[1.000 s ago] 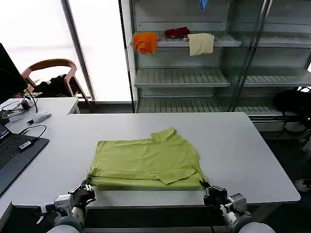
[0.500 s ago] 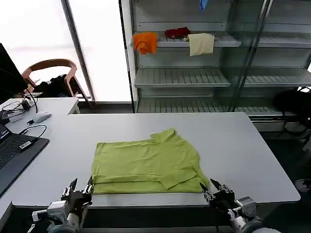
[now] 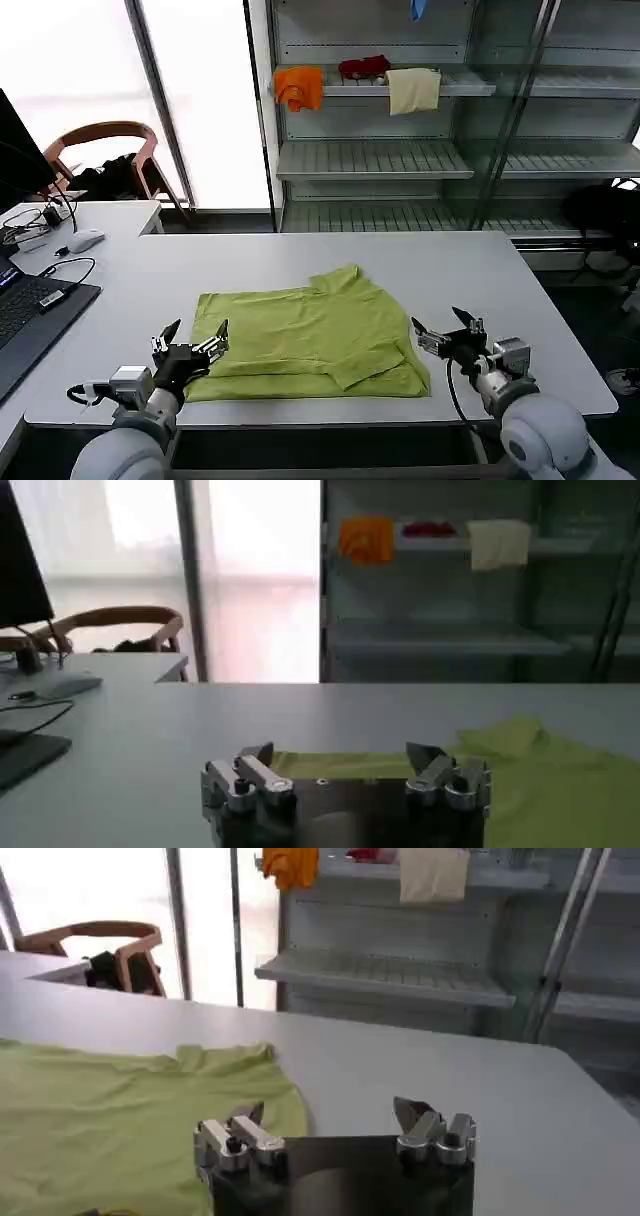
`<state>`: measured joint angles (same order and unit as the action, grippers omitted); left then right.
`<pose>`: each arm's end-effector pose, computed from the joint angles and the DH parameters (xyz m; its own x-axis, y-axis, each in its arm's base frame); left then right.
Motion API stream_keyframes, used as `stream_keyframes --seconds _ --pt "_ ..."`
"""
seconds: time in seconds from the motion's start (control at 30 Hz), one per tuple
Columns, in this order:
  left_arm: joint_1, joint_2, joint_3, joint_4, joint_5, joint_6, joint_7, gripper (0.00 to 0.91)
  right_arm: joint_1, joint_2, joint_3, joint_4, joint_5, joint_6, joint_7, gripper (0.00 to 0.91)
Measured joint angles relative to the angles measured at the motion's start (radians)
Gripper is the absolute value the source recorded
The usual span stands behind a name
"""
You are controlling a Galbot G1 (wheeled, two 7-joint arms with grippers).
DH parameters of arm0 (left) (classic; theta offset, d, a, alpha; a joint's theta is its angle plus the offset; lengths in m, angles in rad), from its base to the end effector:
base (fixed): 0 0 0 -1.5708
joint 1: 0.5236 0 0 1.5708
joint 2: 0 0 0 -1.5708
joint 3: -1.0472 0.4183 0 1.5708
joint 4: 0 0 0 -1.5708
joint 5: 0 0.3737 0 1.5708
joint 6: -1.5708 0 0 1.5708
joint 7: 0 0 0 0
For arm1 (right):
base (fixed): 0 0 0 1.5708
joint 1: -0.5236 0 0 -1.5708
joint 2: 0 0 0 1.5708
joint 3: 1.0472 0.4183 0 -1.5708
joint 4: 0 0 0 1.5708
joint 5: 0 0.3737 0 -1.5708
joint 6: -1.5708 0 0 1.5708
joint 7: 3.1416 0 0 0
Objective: Fold and organize the clothes.
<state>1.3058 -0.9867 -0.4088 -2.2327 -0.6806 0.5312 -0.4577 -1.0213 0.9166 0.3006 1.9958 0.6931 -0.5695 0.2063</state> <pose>0.2381 0.0758 -0.2450 -0.9520 0.0353 0.3039 0.0374 0.9993 0.0011 0.3385 -0.1010 -0.2468 -0.9175 -0.2188 0.3322 -0.2452 0.9687 -0.0391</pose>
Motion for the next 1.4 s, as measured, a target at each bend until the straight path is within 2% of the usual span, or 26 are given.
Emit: stream_keyframes --seconds 0.27,0.57,0.9,1.33,1.37,1.4 --pt "-0.187 0.014 0.032 0.187 -0.024 0.018 0.113 0.907 0.305 0.095 -0.166 -0.272 -0.014 -0.006 -0.028 0.907" --pt "-0.344 0.012 0.071 0.383 -0.032 0.036 0.182 0.907 0.53 0.208 -0.309 -0.525 -0.031 -0.009 -0.062 0.907" --pt "-0.424 0.004 0.081 0.529 -0.036 0.044 0.204 0.907 0.619 0.304 -0.371 -0.705 -0.055 -0.011 -0.115 0.907" --pt "-0.457 -0.01 0.087 0.625 -0.023 0.048 0.213 0.907 0.64 0.356 -0.402 -0.785 -0.095 -0.011 -0.162 0.907" --pt "-0.456 -0.012 0.088 0.628 -0.023 0.048 0.215 0.877 0.64 0.358 -0.402 -0.789 -0.097 -0.011 -0.164 0.907" --pt "-0.456 -0.014 0.09 0.631 -0.021 0.048 0.216 0.806 0.64 0.359 -0.402 -0.793 -0.101 -0.011 -0.167 0.907"
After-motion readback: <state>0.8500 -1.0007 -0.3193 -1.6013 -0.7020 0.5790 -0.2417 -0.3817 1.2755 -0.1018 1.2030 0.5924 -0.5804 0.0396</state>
